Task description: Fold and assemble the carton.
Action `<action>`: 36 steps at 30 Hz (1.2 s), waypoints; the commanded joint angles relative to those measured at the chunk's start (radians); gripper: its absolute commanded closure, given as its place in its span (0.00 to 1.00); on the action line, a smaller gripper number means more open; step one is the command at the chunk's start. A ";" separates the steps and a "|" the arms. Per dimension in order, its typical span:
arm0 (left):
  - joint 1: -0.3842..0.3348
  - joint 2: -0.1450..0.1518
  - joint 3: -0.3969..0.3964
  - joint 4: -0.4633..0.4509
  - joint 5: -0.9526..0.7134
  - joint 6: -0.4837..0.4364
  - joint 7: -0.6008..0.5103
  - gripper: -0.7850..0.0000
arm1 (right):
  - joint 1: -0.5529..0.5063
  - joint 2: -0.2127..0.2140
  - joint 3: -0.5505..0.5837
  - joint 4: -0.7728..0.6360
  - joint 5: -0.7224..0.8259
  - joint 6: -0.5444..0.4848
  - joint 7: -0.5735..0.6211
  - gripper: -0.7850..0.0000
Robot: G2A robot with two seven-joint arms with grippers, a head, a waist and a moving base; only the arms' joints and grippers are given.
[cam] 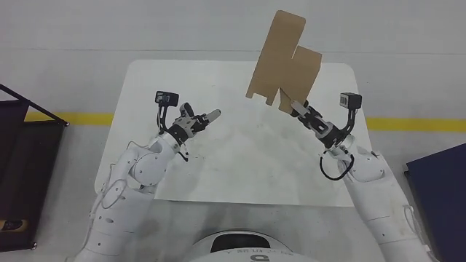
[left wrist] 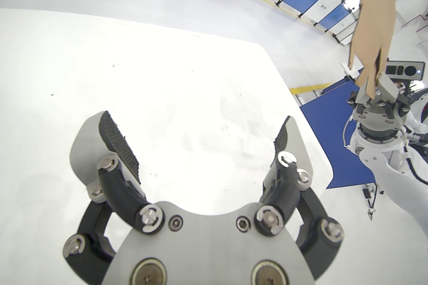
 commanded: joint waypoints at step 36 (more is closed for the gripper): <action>0.017 0.007 -0.023 -0.008 -0.009 -0.012 0.030 0.00 | 0.196 -0.107 -0.182 0.373 2.000 1.251 0.828 1.00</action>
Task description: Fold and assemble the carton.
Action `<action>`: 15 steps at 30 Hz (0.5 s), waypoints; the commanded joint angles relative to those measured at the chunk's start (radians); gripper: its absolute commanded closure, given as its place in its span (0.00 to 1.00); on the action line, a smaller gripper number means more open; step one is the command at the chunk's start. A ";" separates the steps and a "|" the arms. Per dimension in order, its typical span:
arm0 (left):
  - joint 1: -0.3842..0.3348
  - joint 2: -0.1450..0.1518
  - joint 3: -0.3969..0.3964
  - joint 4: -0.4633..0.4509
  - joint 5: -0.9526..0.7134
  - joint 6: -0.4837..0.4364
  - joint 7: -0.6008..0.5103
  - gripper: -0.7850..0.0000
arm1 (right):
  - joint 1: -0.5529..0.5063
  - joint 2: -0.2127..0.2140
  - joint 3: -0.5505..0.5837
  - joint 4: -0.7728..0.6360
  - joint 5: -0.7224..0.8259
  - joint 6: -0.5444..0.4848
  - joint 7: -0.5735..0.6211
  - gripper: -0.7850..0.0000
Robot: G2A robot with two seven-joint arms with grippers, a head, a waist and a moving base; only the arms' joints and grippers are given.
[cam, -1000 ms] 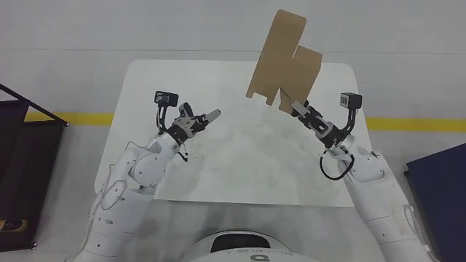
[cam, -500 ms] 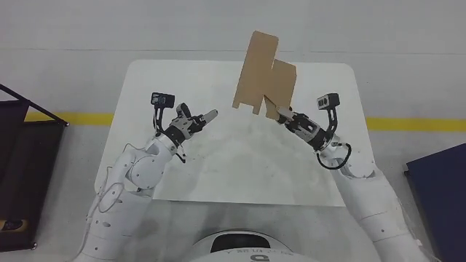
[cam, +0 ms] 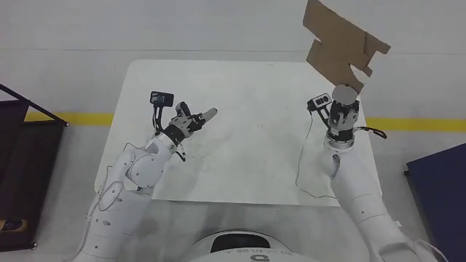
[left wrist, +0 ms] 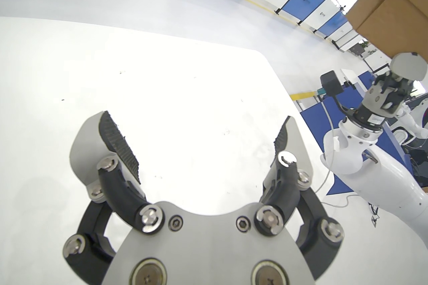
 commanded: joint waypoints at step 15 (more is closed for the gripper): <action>-0.016 0.002 -0.006 0.019 -0.019 -0.012 -0.007 0.00 | 0.054 0.016 0.036 0.015 -0.638 -0.388 0.164 1.00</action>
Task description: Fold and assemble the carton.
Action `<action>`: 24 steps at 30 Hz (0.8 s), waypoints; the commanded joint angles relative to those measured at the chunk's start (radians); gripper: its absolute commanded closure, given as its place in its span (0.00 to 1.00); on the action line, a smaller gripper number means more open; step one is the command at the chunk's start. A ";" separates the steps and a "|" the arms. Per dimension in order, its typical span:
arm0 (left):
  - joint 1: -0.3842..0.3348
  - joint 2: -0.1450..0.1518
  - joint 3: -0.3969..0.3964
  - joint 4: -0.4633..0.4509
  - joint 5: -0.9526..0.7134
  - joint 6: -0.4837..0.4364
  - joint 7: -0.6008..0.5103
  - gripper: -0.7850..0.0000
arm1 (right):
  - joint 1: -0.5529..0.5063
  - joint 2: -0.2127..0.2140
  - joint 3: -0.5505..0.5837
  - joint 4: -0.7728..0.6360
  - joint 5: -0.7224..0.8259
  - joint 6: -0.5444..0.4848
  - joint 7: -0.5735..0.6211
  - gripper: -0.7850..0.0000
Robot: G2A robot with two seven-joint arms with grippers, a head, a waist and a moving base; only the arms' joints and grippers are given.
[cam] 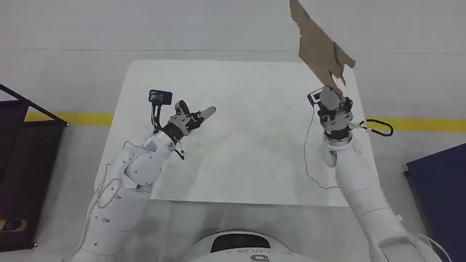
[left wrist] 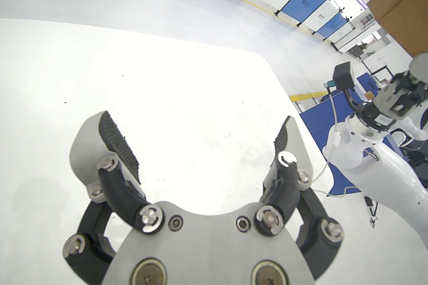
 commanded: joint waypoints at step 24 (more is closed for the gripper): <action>-0.025 -0.003 -0.045 -0.028 -0.382 0.063 -0.125 0.00 | -0.064 0.069 0.127 -0.079 -0.839 -0.630 -0.277 1.00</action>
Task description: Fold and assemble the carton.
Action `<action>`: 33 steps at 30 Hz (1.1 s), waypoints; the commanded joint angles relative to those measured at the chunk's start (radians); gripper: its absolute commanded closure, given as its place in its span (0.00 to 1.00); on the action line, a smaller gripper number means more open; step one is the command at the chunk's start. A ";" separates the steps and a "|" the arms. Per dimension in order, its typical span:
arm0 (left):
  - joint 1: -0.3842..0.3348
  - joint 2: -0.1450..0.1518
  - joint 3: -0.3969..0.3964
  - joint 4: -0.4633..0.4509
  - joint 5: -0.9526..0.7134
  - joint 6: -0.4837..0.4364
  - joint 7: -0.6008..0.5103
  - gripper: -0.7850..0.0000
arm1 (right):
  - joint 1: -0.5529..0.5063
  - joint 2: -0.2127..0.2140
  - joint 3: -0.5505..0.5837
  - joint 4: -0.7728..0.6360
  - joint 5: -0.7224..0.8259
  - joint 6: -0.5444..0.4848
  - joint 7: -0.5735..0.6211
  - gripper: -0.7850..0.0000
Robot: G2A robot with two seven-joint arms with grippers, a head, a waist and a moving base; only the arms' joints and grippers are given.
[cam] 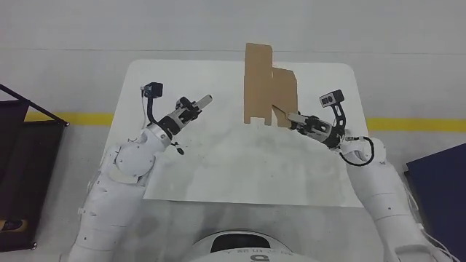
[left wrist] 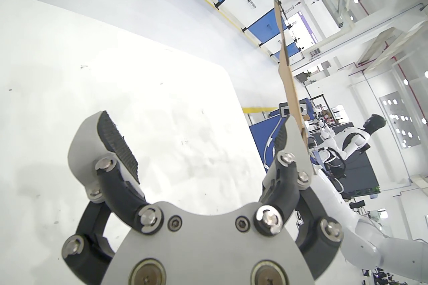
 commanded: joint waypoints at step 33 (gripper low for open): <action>-0.169 -0.057 0.327 0.108 -0.006 0.043 0.146 0.00 | -0.070 -0.014 -0.061 -0.112 -0.218 -0.055 -0.399 1.00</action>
